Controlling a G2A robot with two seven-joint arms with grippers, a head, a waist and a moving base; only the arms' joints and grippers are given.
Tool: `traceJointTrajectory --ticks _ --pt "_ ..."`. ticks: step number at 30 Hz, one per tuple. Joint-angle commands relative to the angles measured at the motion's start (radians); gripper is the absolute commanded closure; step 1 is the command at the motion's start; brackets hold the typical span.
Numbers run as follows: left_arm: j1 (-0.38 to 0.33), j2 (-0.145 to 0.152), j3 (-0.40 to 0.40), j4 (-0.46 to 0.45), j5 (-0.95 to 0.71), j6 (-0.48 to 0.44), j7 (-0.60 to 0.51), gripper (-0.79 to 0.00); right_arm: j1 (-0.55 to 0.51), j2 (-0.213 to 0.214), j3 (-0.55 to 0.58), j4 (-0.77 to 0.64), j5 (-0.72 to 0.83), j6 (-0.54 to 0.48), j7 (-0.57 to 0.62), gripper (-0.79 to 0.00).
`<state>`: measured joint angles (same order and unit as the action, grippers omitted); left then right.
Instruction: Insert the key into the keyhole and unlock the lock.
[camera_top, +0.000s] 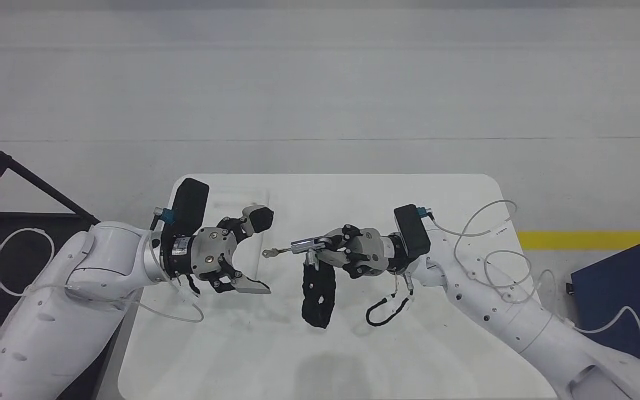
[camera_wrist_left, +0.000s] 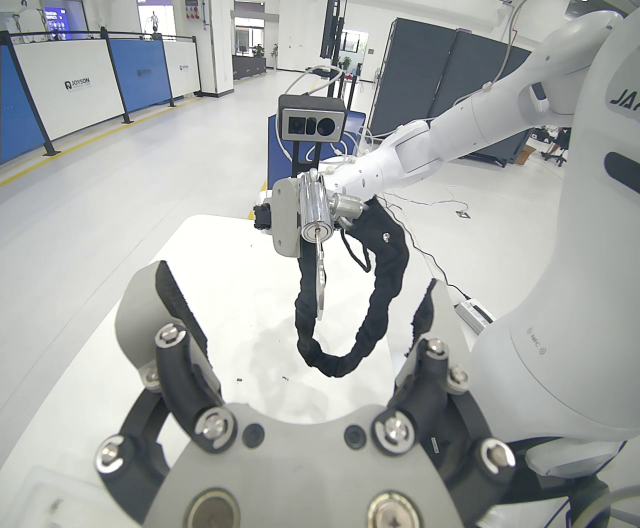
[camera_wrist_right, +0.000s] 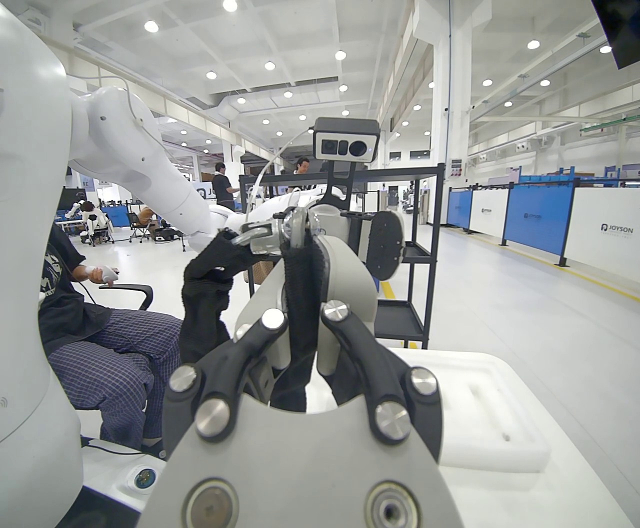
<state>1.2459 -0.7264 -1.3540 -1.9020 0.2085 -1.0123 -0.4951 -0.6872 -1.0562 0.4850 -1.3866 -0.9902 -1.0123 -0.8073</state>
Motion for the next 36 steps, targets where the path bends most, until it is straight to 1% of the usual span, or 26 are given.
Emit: traceJointTrajectory --ticks 1,20,24,29,36 --pt "0.0 0.0 0.0 0.0 0.0 0.0 0.0 -0.785 0.0 0.0 0.0 0.0 0.0 0.0 0.0 0.0" --pt "0.0 0.0 0.0 0.0 0.0 0.0 0.0 -0.785 0.0 0.0 0.0 0.0 0.0 0.0 0.0 0.0" --pt "0.018 -0.006 0.009 -0.002 -0.01 0.046 0.035 -0.785 0.0 0.0 0.0 0.0 0.0 0.0 0.0 0.0" --pt "0.022 -0.01 0.016 0.008 -0.022 0.051 0.05 -0.785 0.0 0.0 0.0 0.0 0.0 0.0 0.0 0.0" --pt "0.01 -0.014 0.034 0.023 -0.05 0.053 0.031 -0.785 0.0 0.0 0.0 0.0 0.0 0.0 0.0 0.0"
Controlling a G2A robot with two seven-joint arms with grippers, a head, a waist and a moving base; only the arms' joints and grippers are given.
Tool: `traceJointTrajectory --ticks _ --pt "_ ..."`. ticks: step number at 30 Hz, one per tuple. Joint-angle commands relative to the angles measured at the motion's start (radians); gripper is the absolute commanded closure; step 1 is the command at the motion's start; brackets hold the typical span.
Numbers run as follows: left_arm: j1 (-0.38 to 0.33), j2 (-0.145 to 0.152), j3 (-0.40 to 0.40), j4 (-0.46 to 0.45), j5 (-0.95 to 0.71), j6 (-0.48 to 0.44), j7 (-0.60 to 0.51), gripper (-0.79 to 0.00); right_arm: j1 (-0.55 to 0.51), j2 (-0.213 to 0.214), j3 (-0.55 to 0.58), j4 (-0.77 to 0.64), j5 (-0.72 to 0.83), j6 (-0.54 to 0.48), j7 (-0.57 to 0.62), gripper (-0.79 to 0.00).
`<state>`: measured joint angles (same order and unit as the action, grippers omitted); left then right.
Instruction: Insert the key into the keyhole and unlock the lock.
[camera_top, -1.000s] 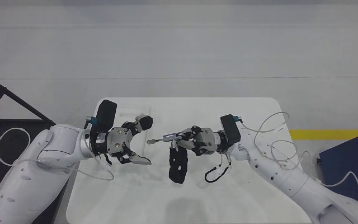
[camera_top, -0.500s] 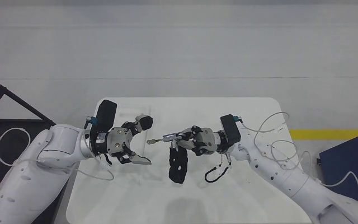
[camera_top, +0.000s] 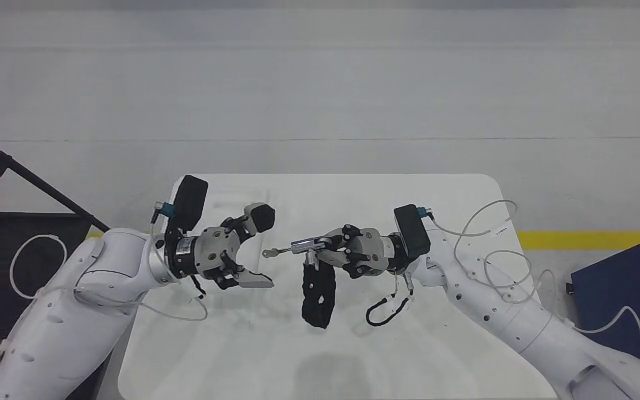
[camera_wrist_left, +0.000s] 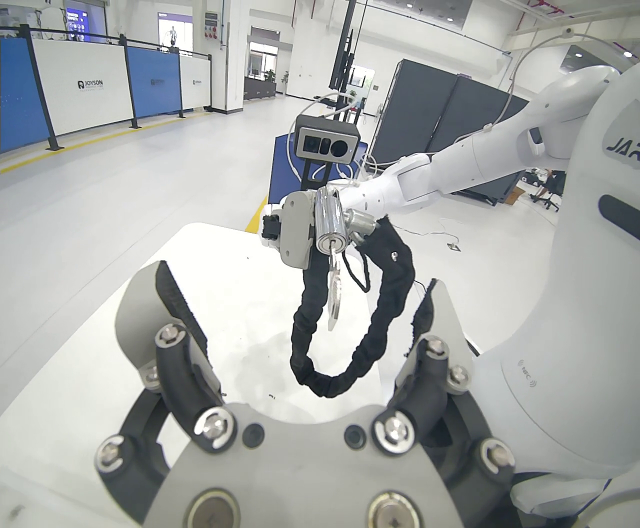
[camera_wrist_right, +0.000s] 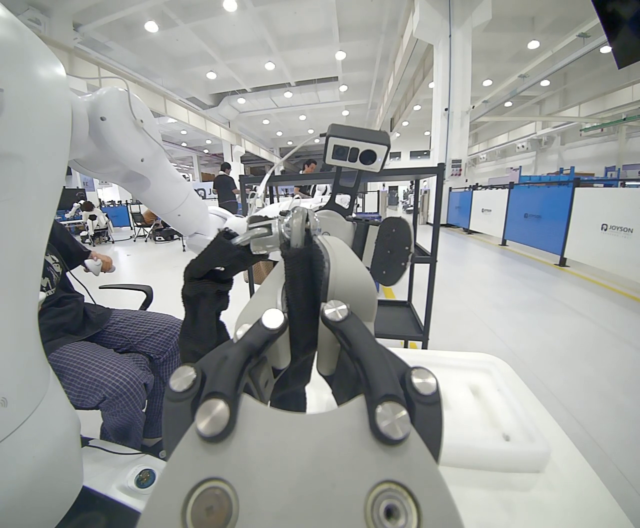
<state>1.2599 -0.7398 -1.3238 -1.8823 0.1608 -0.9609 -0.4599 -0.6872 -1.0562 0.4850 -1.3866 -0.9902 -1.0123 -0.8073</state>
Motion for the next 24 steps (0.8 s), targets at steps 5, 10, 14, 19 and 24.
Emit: traceJointTrajectory --ticks 5,10,14,19,24 --pt "-0.032 -0.007 0.036 0.019 -0.028 0.005 -0.018 -0.785 0.0 0.0 0.0 0.0 0.0 0.0 0.0 0.0" --pt "-0.067 -0.016 0.079 0.03 -0.075 -0.01 -0.024 -0.785 0.0 0.0 0.0 0.0 0.0 0.0 0.0 0.0" --pt "-0.087 -0.022 0.102 0.042 -0.092 -0.01 -0.036 -0.785 0.0 0.0 0.0 0.0 0.0 0.0 0.0 0.0" --pt "-0.093 -0.025 0.109 0.055 -0.102 -0.014 -0.045 -0.785 0.0 0.0 0.0 0.0 0.0 0.0 0.0 0.0" --pt "-0.082 -0.026 0.1 0.056 -0.126 -0.016 -0.04 -0.785 0.0 0.0 0.0 0.0 0.0 0.0 0.0 0.0"
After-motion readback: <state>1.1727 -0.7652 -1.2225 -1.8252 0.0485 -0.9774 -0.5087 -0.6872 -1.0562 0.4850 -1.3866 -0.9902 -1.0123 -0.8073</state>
